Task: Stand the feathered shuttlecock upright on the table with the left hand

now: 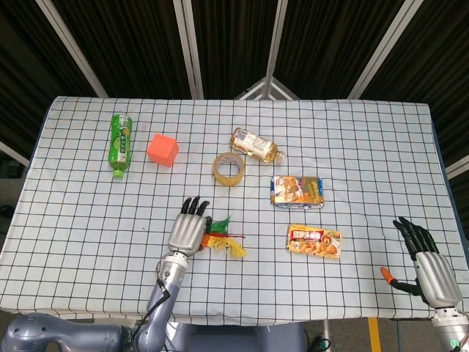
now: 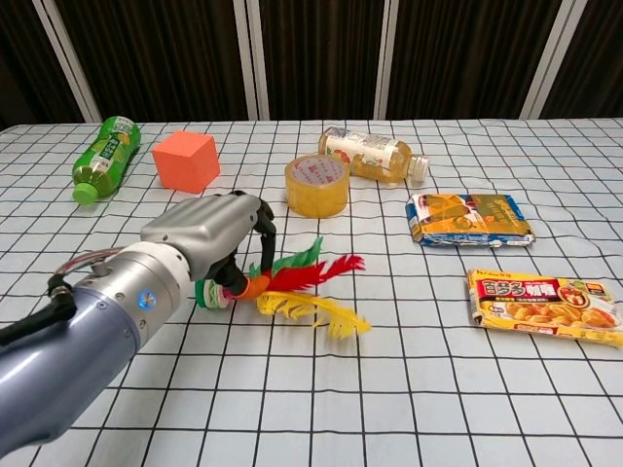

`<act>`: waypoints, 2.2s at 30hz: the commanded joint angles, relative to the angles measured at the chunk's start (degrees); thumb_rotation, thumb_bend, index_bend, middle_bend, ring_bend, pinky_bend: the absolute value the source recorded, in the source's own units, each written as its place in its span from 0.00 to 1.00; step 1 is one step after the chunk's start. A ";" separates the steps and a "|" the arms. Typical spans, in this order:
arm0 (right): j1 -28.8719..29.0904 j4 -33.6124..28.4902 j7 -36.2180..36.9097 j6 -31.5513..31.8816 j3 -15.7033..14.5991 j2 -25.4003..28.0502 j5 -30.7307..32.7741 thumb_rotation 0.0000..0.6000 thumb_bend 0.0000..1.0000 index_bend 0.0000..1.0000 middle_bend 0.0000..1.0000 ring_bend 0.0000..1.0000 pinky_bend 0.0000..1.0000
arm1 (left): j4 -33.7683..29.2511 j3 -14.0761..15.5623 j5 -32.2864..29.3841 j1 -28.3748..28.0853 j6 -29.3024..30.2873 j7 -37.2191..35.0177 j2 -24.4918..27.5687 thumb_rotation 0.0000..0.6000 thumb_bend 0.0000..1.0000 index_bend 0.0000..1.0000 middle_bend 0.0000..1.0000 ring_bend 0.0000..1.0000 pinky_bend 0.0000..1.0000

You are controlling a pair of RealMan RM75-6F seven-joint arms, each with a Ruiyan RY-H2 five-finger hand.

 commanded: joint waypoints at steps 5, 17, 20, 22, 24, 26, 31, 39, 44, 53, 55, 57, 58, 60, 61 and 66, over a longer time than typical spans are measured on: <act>-0.10 -0.02 0.02 0.14 0.02 0.04 0.06 1.00 0.34 0.00 0.00 0.00 0.00 | -5.64 0.02 3.41 1.54 1.30 -4.89 3.63 1.00 0.67 0.60 0.13 0.00 0.00; -0.15 -0.21 -0.71 0.12 -0.14 -0.01 -0.14 1.00 0.34 0.00 0.00 0.00 0.00 | -12.43 2.75 6.01 6.25 2.48 -11.92 13.37 1.00 0.66 0.60 0.13 0.00 0.00; -0.20 -0.23 -0.96 0.18 -0.08 -0.09 -0.02 1.00 0.34 0.00 0.00 0.00 0.00 | -12.44 3.13 6.14 6.82 1.79 -13.97 14.77 1.00 0.66 0.60 0.13 0.00 0.00; -0.19 -0.22 -1.07 0.14 -0.07 -0.11 0.02 1.00 0.34 0.00 0.00 0.00 0.00 | -12.23 3.34 6.35 6.97 1.50 -14.68 15.32 1.00 0.66 0.60 0.13 0.00 0.00; -0.17 -0.21 -1.15 0.10 -0.05 -0.16 0.04 1.00 0.34 0.00 0.00 0.00 0.00 | -12.01 3.46 6.45 7.08 1.23 -15.31 15.72 1.00 0.66 0.60 0.13 0.00 0.00; -0.16 -0.23 -1.20 0.05 -0.06 -0.16 0.08 1.00 0.34 0.00 0.00 0.00 0.00 | -11.77 3.50 6.44 7.19 1.07 -15.90 16.01 1.00 0.66 0.60 0.13 0.00 0.00; -0.16 -0.21 -1.21 0.05 -0.04 -0.17 0.08 1.00 0.34 0.00 0.00 0.00 0.00 | -11.15 3.75 6.65 7.29 1.00 -16.50 16.11 1.00 0.66 0.60 0.13 0.00 0.00; -0.21 -0.19 -1.10 0.04 -0.07 -0.08 0.12 1.00 0.34 0.00 0.00 0.00 0.00 | -10.00 4.64 6.29 7.66 0.78 -16.99 15.84 1.00 0.62 0.58 0.13 0.00 0.00; -0.21 -0.22 -1.08 0.07 -0.04 -0.07 0.10 1.00 0.34 0.00 0.00 0.00 0.00 | -9.81 5.39 6.67 8.24 0.88 -17.58 16.65 1.00 0.59 0.55 0.12 0.00 0.00; -0.24 -0.18 -1.15 0.13 -0.02 -0.07 0.09 1.00 0.34 0.00 0.00 0.00 0.00 | -14.07 8.30 10.17 11.20 1.72 -22.00 22.75 1.00 0.16 0.15 0.00 0.00 0.00; -0.23 -0.18 -1.19 0.10 -0.06 -0.07 0.02 1.00 0.34 0.00 0.00 0.00 0.00 | -15.30 9.20 11.60 12.28 2.04 -24.27 24.89 1.00 0.09 0.04 0.00 0.00 0.00; -0.24 -0.14 -1.27 0.16 -0.06 -0.07 -0.03 1.00 0.34 0.00 0.00 0.00 0.00 | -16.49 9.80 13.39 13.44 3.05 -26.61 26.90 1.00 0.04 0.01 0.00 0.00 0.00; -0.25 -0.11 -1.29 0.18 -0.05 -0.08 -0.04 1.00 0.34 0.00 0.00 0.00 0.00 | -17.18 10.27 14.95 14.16 3.76 -28.18 28.22 1.00 0.03 0.00 0.00 0.00 0.00; -0.26 -0.05 -1.43 0.18 -0.06 -0.06 -0.02 1.00 0.34 0.00 0.00 0.00 0.00 | -18.03 11.18 18.57 15.60 5.76 -31.00 30.70 1.00 0.03 0.00 0.00 0.00 0.00; -0.27 -0.02 -1.54 0.13 -0.08 -0.04 0.02 1.00 0.34 0.00 0.00 0.00 0.00 | -18.29 11.76 20.38 16.35 6.85 -32.12 31.93 1.00 0.03 0.00 0.00 0.00 0.00; -0.40 -0.11 -1.86 -0.02 -0.05 0.16 0.56 1.00 0.34 0.00 0.00 0.00 0.00 | -17.57 15.64 28.96 21.26 14.17 -34.72 39.50 1.00 0.03 0.00 0.00 0.00 0.00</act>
